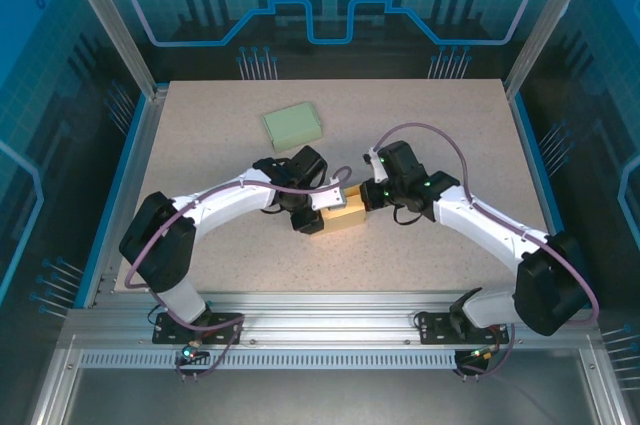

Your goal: Fold the paper box

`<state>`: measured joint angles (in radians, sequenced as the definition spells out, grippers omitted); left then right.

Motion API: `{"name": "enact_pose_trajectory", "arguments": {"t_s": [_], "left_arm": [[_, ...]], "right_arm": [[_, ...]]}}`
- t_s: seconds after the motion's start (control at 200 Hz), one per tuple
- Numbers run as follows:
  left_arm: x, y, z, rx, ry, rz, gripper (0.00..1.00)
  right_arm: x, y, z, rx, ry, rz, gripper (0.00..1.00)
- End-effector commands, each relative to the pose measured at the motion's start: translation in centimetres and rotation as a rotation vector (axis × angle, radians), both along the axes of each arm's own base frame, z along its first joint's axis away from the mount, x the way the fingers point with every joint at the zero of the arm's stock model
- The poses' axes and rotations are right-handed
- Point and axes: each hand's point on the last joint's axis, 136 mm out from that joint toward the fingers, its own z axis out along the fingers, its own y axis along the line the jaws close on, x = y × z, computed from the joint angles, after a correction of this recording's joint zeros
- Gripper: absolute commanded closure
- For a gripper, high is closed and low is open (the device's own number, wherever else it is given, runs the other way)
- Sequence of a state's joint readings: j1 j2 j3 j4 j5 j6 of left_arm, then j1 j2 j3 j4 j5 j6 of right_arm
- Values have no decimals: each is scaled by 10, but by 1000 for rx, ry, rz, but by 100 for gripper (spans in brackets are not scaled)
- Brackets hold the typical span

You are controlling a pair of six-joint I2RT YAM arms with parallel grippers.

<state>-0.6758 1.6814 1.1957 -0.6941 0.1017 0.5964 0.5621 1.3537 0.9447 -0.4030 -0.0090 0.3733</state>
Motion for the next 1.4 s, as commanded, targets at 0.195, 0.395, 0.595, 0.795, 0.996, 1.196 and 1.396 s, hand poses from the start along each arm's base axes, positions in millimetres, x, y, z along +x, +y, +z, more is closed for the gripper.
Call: {"name": "enact_pose_trajectory", "arguments": {"t_s": [0.195,0.395,0.595,0.795,0.996,1.196,1.396], "left_arm": [[6,13,-26,91,24,17,61],[8,17,-25,105,20,28,57],[14,12,-5,51,-36,51,26],[19,3,40,-96,-179,61,7],[24,14,87,-214,-359,155,6],[15,45,101,-182,-350,345,42],[1,49,92,-172,-198,475,46]], "right_arm": [[-22,-22,-33,-110,84,-5,100],[-26,-23,-34,-99,83,-6,100],[-22,-22,-31,-98,70,-16,100],[-22,-23,-31,-95,80,-34,100],[-24,-20,-27,-77,81,-41,100],[-20,-14,-12,-58,69,-45,100],[-20,-13,-8,-61,74,-46,100]]}}
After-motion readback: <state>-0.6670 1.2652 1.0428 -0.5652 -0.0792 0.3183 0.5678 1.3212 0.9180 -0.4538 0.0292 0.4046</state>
